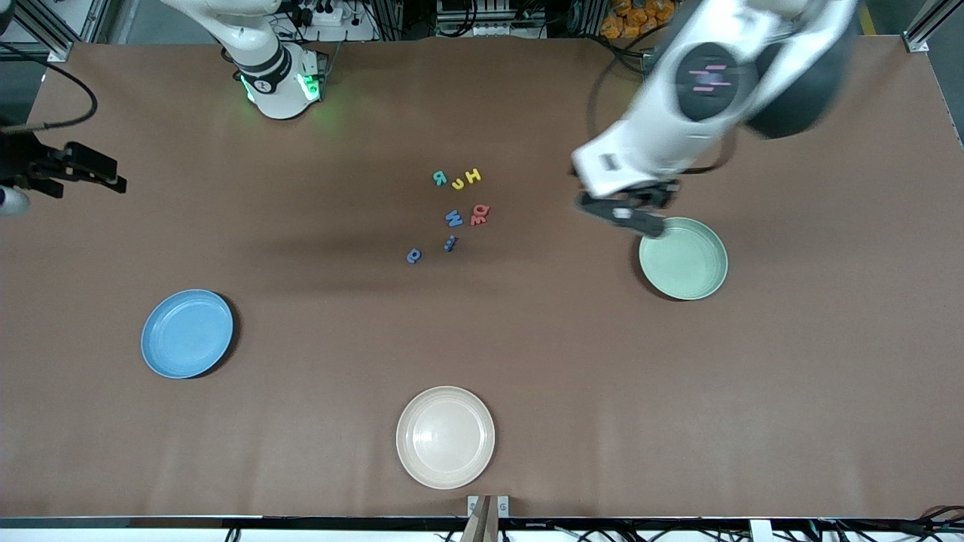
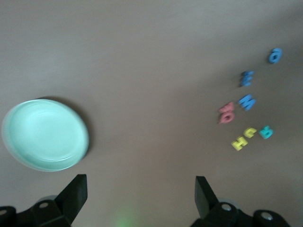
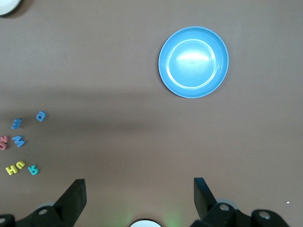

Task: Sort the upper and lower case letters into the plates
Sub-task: 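Move the left gripper over the pile of foam letters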

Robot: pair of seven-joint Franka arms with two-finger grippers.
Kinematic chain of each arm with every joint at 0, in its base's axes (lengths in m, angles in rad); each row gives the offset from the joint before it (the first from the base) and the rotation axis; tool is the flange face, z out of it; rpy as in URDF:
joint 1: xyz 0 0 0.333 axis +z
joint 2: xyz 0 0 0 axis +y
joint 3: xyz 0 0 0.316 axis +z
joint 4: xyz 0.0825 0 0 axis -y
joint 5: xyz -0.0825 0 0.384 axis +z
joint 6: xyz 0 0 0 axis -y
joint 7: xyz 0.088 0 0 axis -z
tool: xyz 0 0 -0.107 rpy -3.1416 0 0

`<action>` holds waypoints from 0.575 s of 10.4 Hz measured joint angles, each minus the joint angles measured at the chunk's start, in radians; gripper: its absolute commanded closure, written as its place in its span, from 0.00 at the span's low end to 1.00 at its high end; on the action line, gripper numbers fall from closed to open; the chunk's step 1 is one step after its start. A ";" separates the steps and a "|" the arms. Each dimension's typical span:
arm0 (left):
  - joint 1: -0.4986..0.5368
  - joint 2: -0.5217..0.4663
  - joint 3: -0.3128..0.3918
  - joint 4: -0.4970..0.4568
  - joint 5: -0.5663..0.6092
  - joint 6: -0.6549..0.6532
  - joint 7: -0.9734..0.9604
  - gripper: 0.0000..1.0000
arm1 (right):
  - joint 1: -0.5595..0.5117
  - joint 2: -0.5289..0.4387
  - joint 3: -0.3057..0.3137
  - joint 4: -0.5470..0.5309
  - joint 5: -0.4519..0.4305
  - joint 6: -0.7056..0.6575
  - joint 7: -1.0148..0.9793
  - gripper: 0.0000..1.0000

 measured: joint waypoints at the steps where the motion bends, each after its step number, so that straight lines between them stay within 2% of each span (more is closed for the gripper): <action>1: -0.054 0.045 -0.001 -0.001 0.000 0.059 -0.033 0.00 | -0.010 0.016 -0.001 0.000 0.000 0.004 0.000 0.00; 3: -0.140 0.132 0.000 -0.001 0.000 0.175 -0.122 0.00 | -0.044 0.042 -0.003 -0.001 -0.001 0.022 -0.001 0.00; 6: -0.248 0.255 0.001 -0.003 0.000 0.245 -0.330 0.00 | -0.064 0.072 -0.005 -0.002 0.000 0.060 -0.002 0.00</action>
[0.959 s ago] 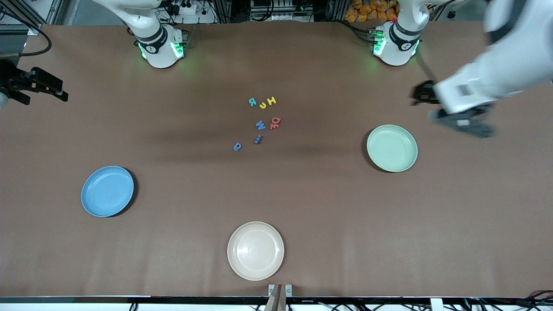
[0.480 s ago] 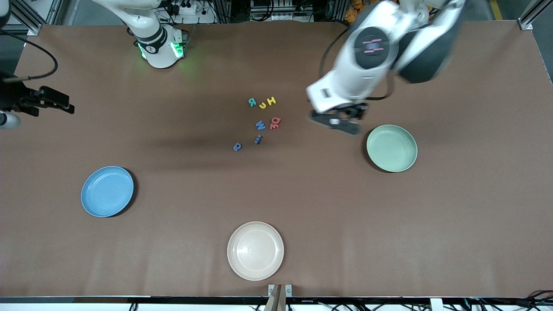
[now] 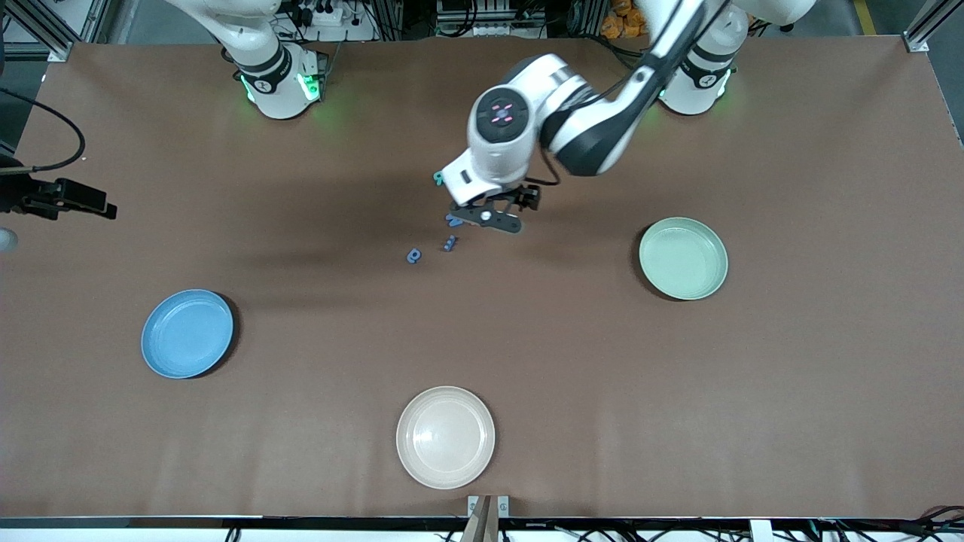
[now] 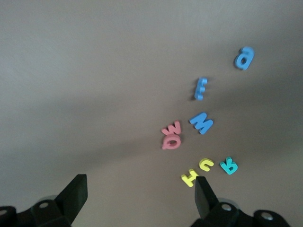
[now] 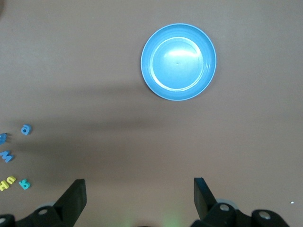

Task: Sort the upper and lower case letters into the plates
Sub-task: 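Move the left gripper over the pile of foam letters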

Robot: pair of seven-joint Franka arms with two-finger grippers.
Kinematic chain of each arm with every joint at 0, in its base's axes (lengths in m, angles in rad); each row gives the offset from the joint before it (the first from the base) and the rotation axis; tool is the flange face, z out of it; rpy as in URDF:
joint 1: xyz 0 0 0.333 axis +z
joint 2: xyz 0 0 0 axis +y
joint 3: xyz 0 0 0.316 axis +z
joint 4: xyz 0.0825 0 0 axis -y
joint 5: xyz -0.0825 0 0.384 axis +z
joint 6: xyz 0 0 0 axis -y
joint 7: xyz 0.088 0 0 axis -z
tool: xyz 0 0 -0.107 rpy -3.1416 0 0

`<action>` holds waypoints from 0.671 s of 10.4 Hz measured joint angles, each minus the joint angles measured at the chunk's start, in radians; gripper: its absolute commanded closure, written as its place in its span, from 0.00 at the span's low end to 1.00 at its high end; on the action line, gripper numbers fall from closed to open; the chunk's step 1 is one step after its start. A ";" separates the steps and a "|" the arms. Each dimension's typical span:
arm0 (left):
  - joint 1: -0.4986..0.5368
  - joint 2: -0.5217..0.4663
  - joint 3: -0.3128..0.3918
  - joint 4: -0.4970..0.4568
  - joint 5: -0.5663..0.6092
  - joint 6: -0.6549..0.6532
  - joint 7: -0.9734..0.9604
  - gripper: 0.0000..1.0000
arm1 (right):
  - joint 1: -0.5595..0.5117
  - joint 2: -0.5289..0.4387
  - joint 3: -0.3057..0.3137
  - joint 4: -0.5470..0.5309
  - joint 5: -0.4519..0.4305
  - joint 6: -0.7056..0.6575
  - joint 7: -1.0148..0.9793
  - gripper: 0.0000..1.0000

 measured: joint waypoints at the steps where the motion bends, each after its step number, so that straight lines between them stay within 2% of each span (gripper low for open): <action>1: -0.022 0.033 0.000 -0.001 0.000 0.007 -0.046 0.00 | -0.001 0.014 0.000 -0.001 0.000 0.014 0.001 0.00; 4: -0.032 0.086 0.008 -0.011 0.006 0.042 -0.094 0.00 | -0.057 0.065 -0.002 -0.021 -0.003 0.027 0.002 0.00; 7: -0.033 0.105 0.008 -0.061 -0.019 0.082 -0.265 0.00 | -0.127 0.075 -0.004 -0.045 -0.003 0.017 0.000 0.00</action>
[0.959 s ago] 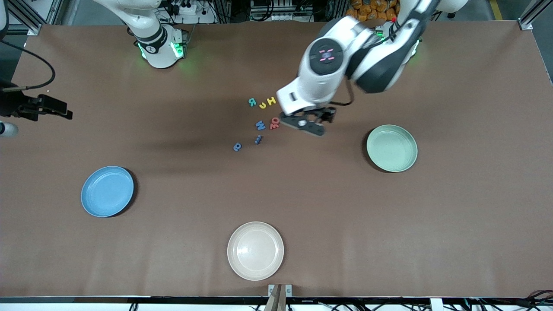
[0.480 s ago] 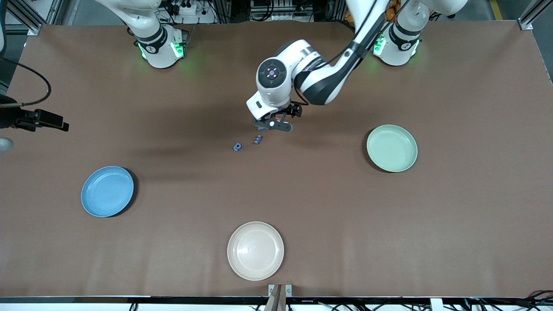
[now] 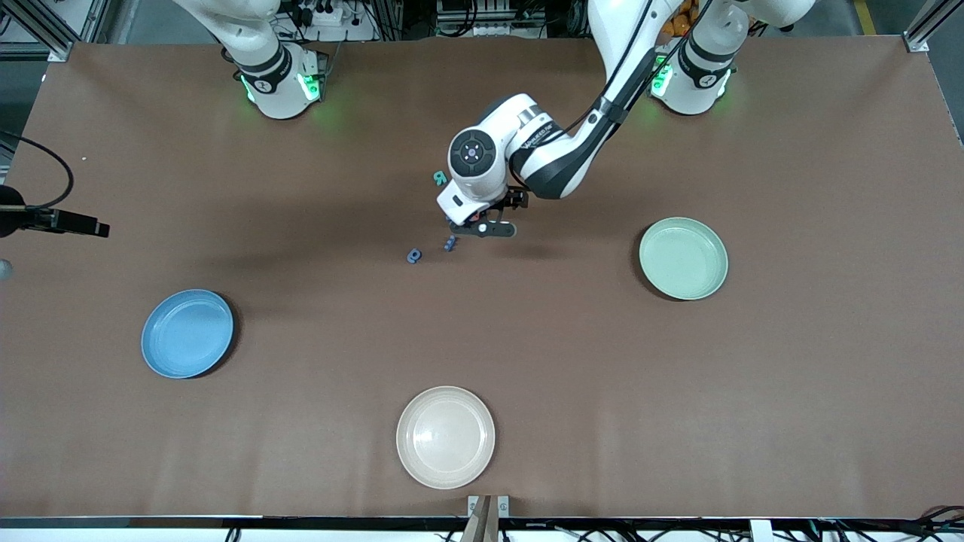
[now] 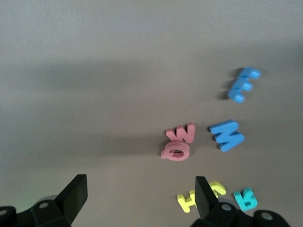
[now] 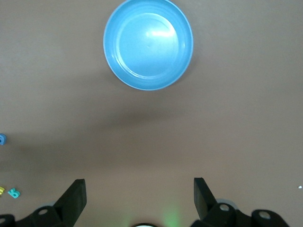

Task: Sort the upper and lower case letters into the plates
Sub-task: 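Move the left gripper over the pile of foam letters, then lower the left gripper and grasp the yellow foam H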

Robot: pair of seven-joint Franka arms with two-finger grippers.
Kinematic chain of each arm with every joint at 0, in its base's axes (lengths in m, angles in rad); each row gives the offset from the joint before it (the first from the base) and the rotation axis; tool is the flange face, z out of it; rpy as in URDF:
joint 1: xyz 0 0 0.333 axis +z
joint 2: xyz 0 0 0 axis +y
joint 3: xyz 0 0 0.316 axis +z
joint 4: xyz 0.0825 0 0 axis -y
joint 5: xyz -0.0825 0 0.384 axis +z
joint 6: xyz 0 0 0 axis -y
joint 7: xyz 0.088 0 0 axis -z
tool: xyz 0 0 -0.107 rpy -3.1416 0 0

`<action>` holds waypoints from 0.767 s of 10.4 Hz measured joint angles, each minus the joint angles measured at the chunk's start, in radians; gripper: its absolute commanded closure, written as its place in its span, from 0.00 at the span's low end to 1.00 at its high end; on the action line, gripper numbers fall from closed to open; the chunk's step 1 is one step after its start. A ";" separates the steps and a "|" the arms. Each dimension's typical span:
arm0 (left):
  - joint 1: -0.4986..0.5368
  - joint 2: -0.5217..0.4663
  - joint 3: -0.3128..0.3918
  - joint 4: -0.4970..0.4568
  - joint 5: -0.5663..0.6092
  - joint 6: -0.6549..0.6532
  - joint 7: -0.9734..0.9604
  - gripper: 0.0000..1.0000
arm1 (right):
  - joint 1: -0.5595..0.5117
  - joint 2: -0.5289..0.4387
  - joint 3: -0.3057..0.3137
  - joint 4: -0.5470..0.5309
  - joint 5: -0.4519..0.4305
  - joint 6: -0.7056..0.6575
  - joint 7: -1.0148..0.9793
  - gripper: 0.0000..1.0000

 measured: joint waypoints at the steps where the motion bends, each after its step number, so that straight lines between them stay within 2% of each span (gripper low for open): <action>1: -0.003 0.001 -0.002 -0.022 -0.016 0.018 -0.083 0.00 | -0.013 -0.002 0.000 0.002 0.000 -0.004 0.000 0.00; 5: -0.021 0.001 -0.054 -0.071 -0.025 0.111 -0.379 0.00 | -0.043 -0.013 -0.001 0.068 0.000 -0.035 0.001 0.00; 8: -0.041 0.001 -0.070 -0.137 -0.026 0.226 -0.463 0.00 | -0.088 -0.015 -0.007 0.074 -0.010 -0.046 0.003 0.00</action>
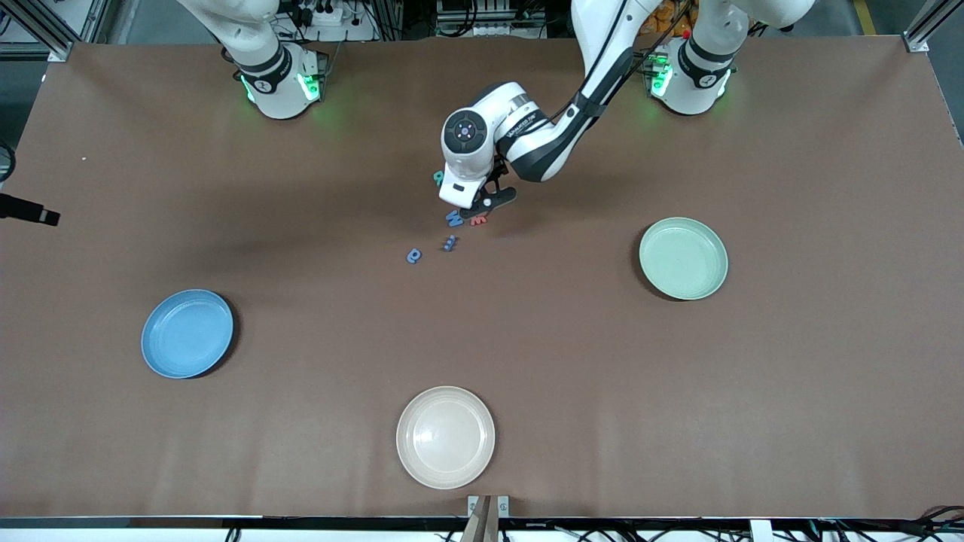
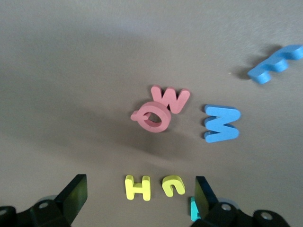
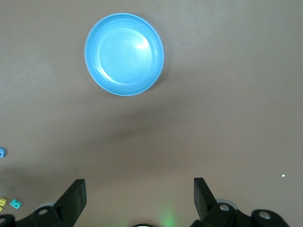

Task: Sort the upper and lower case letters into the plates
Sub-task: 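Lower the left gripper and grasp the yellow foam H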

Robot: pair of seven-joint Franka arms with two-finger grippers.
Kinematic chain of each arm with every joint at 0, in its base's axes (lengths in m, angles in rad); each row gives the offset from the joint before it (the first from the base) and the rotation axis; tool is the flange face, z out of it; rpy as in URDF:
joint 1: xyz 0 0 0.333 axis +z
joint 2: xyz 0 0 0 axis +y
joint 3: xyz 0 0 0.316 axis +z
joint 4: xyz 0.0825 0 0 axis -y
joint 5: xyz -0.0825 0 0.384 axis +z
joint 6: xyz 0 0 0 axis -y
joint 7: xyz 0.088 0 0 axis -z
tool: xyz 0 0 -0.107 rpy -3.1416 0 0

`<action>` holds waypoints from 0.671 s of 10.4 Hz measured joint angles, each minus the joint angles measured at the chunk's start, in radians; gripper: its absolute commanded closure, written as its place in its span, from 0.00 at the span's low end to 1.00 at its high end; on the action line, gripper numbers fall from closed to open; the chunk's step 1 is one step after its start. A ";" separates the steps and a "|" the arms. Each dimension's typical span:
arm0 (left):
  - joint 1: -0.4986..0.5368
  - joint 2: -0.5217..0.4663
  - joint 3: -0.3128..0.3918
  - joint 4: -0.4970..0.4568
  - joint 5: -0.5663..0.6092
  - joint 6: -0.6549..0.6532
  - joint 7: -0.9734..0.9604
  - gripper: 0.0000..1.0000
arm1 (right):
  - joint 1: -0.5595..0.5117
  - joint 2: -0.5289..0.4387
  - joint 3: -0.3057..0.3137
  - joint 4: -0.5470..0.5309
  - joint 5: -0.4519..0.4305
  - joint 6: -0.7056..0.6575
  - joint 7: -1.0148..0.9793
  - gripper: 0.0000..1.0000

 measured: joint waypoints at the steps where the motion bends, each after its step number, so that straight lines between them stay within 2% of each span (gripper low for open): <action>1: 0.001 0.000 0.001 -0.026 -0.002 0.026 -0.011 0.00 | -0.027 0.000 -0.002 0.000 -0.001 -0.009 0.000 0.00; 7: -0.029 0.010 -0.002 -0.067 -0.017 0.113 -0.126 0.00 | -0.121 0.008 -0.005 -0.007 -0.003 -0.020 -0.001 0.00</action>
